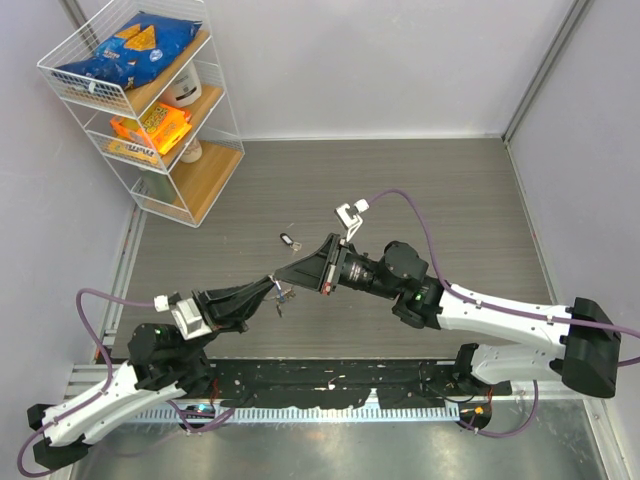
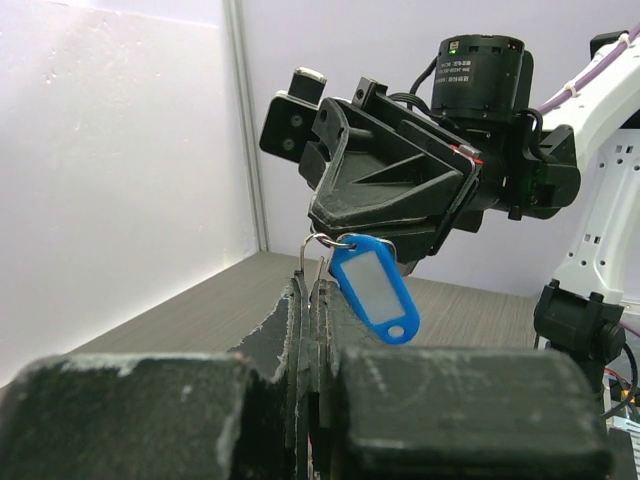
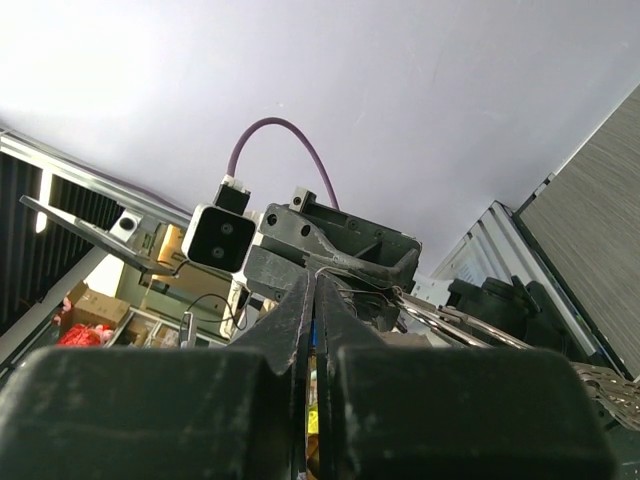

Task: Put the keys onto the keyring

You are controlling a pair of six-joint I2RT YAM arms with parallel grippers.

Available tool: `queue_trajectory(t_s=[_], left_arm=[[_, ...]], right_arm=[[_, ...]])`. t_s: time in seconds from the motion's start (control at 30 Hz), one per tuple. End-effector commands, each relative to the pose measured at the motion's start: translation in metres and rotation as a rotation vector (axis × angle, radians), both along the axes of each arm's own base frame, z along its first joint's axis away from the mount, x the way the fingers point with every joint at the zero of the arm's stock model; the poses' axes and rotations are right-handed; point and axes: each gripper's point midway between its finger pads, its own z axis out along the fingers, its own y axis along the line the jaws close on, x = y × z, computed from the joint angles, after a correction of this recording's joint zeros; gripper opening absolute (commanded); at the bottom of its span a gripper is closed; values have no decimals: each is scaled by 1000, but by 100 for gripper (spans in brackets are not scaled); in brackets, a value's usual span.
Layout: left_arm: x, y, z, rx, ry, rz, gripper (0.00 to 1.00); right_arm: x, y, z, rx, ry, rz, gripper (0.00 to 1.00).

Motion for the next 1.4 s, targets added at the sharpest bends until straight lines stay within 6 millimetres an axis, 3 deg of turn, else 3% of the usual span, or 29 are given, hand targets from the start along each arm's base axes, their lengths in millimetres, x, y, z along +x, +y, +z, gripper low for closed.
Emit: queue_trajectory(t_s=[0.0, 0.47, 0.6, 0.73, 0.83, 1.1, 1.2, 1.23, 1.27, 1.3, 1.37], left_arm=[[-2, 3, 12, -35, -27, -2, 0], [2, -9, 3, 28, -5, -11, 1], [2, -11, 2, 37, -4, -15, 11], [2, -13, 0, 45, -3, -18, 31], [2, -15, -1, 54, 3, -24, 40], [8, -20, -5, 77, 20, -12, 47], [9, -21, -6, 80, 26, -9, 43], [9, -21, -6, 80, 24, -12, 33], [8, -21, -5, 77, 21, -16, 10], [8, -22, -6, 82, 25, -17, 0], [8, -22, -6, 84, 25, -18, 0]], right_arm=[[-7, -13, 42, 129, -56, -7, 6], [-8, -21, 43, 112, -62, -24, 5], [-7, -25, 45, 107, -70, -43, 6], [-8, -29, 47, 104, -81, -54, 6], [-7, -31, 47, 100, -86, -62, 6], [-8, -35, 49, 102, -95, -68, 6], [-9, -35, 47, 101, -94, -64, 6], [-9, -36, 47, 102, -94, -66, 6], [-9, -36, 44, 98, -92, -67, 6], [-8, -37, 43, 97, -90, -73, 6], [-7, -39, 38, 89, -86, -82, 6]])
